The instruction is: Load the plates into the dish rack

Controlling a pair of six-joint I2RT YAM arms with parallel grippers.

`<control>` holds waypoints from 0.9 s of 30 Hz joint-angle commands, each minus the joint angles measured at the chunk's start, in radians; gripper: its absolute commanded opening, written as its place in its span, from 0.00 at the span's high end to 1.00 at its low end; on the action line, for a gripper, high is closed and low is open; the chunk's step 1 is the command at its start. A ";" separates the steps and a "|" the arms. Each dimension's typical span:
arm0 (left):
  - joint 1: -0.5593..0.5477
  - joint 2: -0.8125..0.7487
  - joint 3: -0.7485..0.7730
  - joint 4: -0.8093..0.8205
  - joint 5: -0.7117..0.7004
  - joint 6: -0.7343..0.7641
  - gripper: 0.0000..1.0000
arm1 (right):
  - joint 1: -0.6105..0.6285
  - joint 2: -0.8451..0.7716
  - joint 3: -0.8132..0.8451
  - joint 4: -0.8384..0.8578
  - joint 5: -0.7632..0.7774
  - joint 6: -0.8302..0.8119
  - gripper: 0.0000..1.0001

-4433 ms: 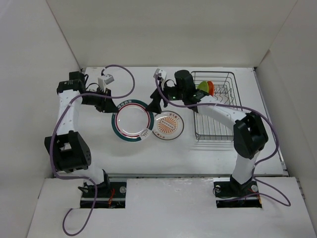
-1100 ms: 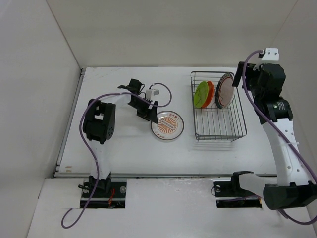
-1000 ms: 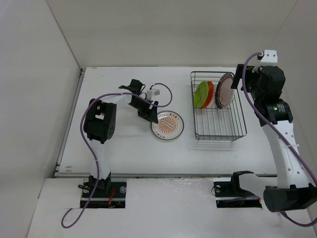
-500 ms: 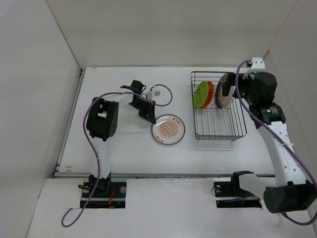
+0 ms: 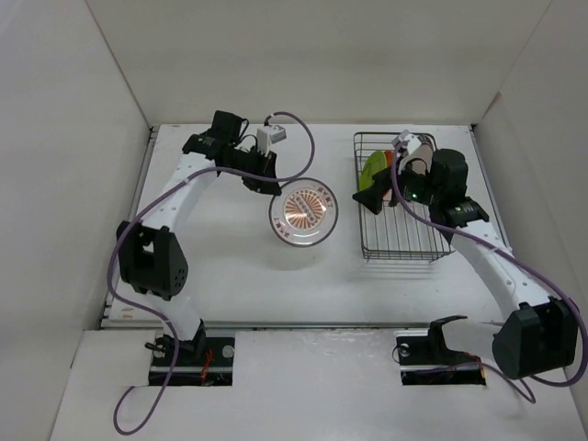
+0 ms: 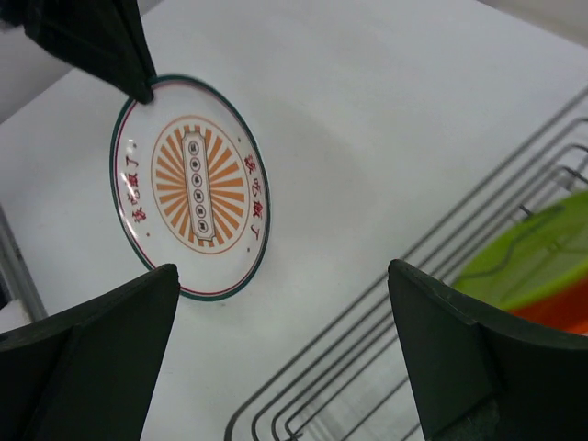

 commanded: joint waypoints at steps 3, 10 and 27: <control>-0.009 -0.117 0.104 -0.158 0.098 0.121 1.00 | 0.085 0.080 0.033 0.144 -0.124 -0.073 0.01; -0.041 -0.177 0.115 -0.186 0.118 0.133 1.00 | 0.209 0.212 0.119 0.170 -0.133 -0.083 0.01; -0.041 -0.137 0.069 -0.010 -0.146 -0.060 0.00 | 0.125 -0.005 0.413 -0.372 0.719 0.072 1.00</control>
